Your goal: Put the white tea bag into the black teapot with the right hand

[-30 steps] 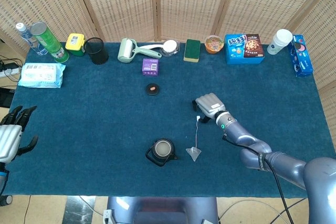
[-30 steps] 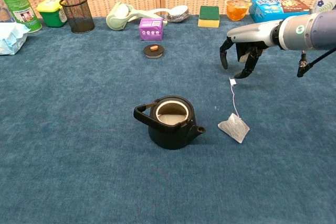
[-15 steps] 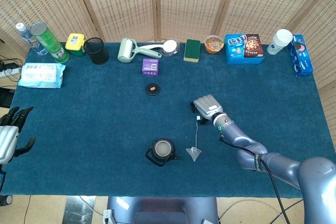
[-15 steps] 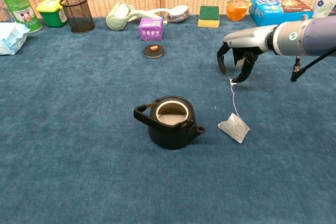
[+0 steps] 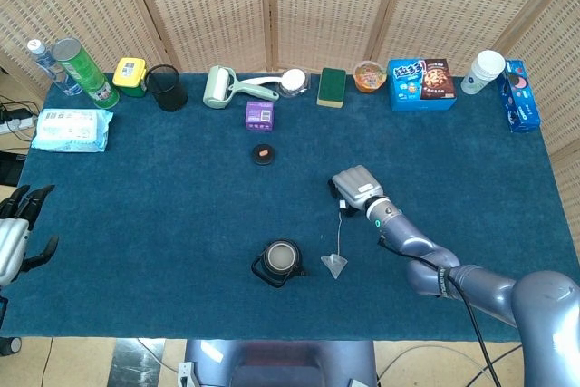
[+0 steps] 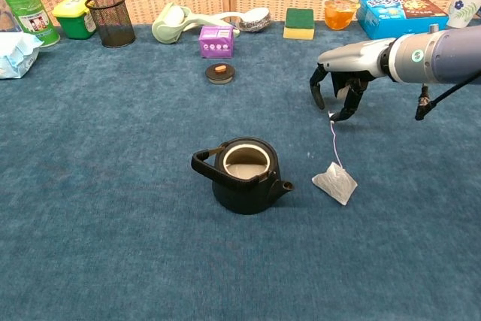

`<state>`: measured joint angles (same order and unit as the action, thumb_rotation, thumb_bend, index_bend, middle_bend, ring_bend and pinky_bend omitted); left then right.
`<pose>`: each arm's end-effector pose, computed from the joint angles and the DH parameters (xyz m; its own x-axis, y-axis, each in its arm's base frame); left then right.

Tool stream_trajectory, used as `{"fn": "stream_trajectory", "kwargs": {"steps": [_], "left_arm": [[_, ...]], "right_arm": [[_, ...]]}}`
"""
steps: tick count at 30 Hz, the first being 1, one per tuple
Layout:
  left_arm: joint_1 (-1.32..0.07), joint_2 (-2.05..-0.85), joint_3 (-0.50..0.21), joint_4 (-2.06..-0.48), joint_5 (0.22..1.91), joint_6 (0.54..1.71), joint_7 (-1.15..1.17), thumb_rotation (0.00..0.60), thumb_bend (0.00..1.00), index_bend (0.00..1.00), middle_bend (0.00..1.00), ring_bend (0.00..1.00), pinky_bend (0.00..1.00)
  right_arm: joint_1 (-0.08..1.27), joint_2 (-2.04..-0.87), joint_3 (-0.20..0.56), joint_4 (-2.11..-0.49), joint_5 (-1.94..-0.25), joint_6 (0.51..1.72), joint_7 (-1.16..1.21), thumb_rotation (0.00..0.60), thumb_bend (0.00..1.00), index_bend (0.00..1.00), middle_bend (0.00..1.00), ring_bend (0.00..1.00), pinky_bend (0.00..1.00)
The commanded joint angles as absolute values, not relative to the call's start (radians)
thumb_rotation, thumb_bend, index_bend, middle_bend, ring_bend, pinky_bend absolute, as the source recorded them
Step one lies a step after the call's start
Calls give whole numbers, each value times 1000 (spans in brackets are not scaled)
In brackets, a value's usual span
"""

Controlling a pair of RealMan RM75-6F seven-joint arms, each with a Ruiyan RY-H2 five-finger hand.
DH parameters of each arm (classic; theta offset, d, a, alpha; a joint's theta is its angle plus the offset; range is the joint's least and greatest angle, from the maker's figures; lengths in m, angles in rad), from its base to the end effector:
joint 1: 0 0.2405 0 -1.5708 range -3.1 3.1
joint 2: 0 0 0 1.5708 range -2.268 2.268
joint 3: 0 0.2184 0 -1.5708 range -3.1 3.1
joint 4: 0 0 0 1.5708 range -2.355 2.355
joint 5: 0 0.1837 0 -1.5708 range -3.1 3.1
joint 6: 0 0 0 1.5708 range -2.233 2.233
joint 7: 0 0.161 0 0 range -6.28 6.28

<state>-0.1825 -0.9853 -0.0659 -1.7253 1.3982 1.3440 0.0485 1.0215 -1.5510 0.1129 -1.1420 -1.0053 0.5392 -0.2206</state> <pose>-0.2570 0.2191 0.1815 0.4452 0.0863 0.8913 0.8949 -0.0090 -0.4461 -0.1221 -0.3915 -0.0164 0.6344 -0.4103 0.6551 -0.7654 -0.4520 0.4580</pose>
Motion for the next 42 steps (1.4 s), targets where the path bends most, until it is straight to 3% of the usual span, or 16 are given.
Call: {"fn": "stream_trajectory", "kwargs": {"steps": [1, 42], "left_arm": [[-180, -984, -65, -1725, 1398, 1346, 47, 600, 454, 35, 138, 0, 120], [-177, -981, -61, -1726, 1402, 1353, 47, 600, 454, 34, 138, 0, 119]], "right_arm": [[1025, -1556, 109, -1137, -998, 535, -230, 600, 365, 474, 1000, 1000, 1000], [1047, -1574, 90, -1105, -933, 520, -278, 600, 426, 537, 1000, 1000, 1000]]}}
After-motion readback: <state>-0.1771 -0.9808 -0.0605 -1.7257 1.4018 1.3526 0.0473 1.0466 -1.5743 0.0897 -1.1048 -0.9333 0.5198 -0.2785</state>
